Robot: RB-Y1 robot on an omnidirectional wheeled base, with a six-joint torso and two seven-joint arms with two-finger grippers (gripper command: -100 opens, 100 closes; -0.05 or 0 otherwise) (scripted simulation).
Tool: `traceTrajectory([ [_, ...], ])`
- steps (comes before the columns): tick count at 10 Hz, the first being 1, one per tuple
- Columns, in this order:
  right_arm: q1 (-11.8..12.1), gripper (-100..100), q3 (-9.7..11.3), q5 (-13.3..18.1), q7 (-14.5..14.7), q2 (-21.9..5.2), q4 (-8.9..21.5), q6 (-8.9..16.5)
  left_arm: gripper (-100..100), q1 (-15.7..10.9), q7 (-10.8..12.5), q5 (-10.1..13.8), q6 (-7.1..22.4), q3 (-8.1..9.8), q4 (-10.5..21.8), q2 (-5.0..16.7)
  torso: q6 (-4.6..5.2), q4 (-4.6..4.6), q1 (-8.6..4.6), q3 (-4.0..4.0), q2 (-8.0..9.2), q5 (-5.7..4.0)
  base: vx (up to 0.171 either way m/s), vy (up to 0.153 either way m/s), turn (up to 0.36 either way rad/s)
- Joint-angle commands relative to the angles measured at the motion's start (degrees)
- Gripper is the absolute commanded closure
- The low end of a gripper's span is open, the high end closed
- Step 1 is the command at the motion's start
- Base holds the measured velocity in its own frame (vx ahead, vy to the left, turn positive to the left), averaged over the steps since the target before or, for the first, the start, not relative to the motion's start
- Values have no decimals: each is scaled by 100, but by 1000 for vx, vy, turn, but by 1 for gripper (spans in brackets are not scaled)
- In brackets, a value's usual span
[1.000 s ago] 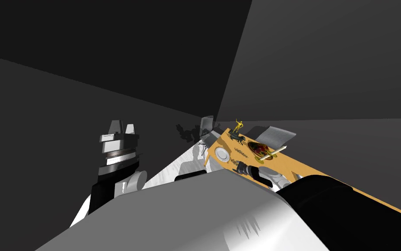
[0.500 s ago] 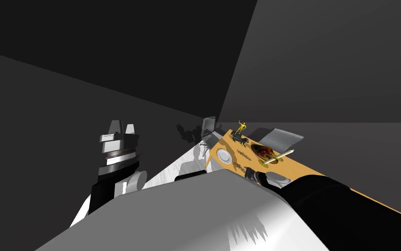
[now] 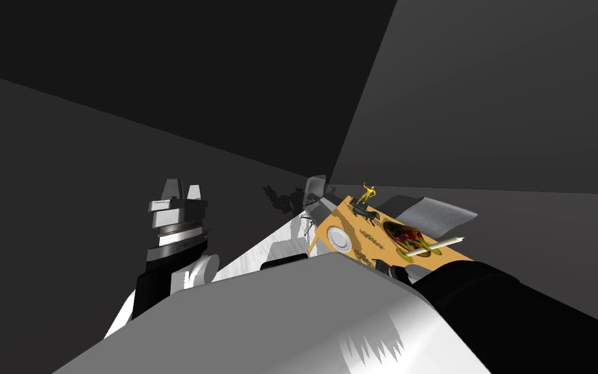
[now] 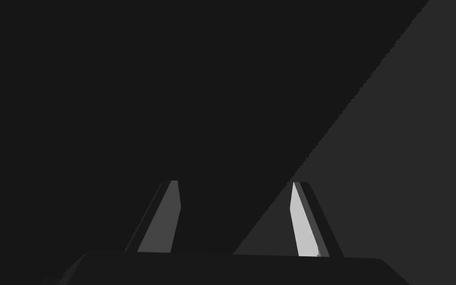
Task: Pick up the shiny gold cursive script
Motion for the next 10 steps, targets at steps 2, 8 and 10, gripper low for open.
traceTrajectory([
  [2,-8,-100,73,59,15,46,132,-167,0,0,0,0,0,0,0,0,1,1,1,1,1,0,54,-9,78],
  [8,32,-100,164,-163,74,396,547,-504,0,0,0,0,0,0,0,0,2,1,-7,4,7,-2,41,-75,147],
  [10,32,-100,164,-413,74,399,767,-504,0,-3,0,0,1,0,1,0,-3,14,-23,36,64,-4,-131,-58,393],
])
